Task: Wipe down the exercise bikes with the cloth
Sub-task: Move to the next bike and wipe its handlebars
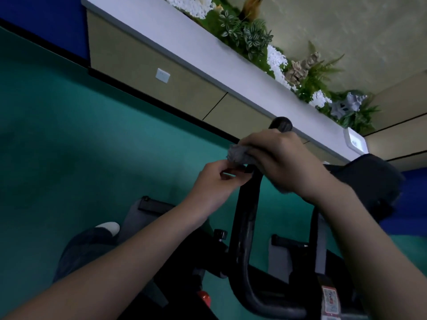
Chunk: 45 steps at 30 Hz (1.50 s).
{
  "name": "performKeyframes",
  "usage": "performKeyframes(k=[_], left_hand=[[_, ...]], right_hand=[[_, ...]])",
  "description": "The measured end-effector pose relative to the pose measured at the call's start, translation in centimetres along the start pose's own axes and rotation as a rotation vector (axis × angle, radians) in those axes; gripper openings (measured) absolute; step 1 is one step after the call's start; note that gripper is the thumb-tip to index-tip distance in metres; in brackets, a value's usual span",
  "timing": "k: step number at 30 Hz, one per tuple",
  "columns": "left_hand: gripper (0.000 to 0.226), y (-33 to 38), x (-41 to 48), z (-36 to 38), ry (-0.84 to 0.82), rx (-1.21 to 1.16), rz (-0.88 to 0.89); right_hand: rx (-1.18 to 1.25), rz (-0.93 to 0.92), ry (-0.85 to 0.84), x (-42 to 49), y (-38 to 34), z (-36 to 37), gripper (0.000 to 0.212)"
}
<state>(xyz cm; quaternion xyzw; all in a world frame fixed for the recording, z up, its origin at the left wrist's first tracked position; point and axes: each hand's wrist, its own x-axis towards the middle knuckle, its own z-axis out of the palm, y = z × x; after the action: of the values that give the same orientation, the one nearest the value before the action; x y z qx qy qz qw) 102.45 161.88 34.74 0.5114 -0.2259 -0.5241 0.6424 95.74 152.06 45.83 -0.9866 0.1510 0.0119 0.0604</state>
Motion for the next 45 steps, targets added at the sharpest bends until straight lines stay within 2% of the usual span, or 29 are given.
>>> performKeyframes(k=[4,7,10,12,15,19,22,28,30,34,37,42,45], left_hand=[[0.01,0.1,0.5,-0.7,-0.046,0.116,0.001],[0.024,0.4,1.2,-1.2,-0.08,0.234,0.041],[0.044,1.0,1.6,-1.5,-0.137,0.35,0.084],[0.037,1.5,1.8,-1.7,-0.155,0.395,0.109],[0.018,2.6,2.1,-1.7,-0.176,0.4,0.134],[0.023,3.6,2.8,-0.8,-0.194,0.394,0.138],[0.029,3.8,3.0,-0.6,-0.22,0.418,0.146],[0.024,4.3,3.1,-0.9,-0.29,0.407,0.134],[0.023,4.4,3.1,-0.9,-0.304,0.391,0.122],[0.024,4.6,3.3,-1.0,-0.335,0.357,0.086],[0.025,4.7,3.5,-1.0,-0.354,0.334,0.062],[0.024,4.7,3.8,-1.1,-0.368,0.305,0.036],[0.026,4.8,3.8,-1.1,-0.375,0.296,0.029]], right_hand=[[0.136,0.241,0.426,-3.3,-1.2,2.4,0.018],[0.261,0.29,0.503,-5.8,-3.5,5.6,0.019],[0.468,0.445,0.571,-7.7,-5.2,6.4,0.018],[0.484,0.565,0.708,-8.2,-5.3,6.0,0.018],[0.337,0.698,0.845,-7.6,-5.3,6.0,0.02],[0.345,0.861,0.824,-8.4,-7.0,7.8,0.019],[0.475,1.076,0.819,-8.9,-6.8,8.4,0.016],[0.711,1.35,0.859,-5.9,-3.4,9.0,0.016],[0.851,1.321,0.871,-5.2,-2.6,9.1,0.016],[1.149,1.128,0.721,-5.5,-2.8,8.3,0.019],[1.302,1.078,0.671,-7.1,-3.2,8.3,0.018],[1.368,1.127,0.678,-5.7,-2.1,8.2,0.017],[1.438,1.114,0.619,-5.3,-1.5,8.4,0.018]])
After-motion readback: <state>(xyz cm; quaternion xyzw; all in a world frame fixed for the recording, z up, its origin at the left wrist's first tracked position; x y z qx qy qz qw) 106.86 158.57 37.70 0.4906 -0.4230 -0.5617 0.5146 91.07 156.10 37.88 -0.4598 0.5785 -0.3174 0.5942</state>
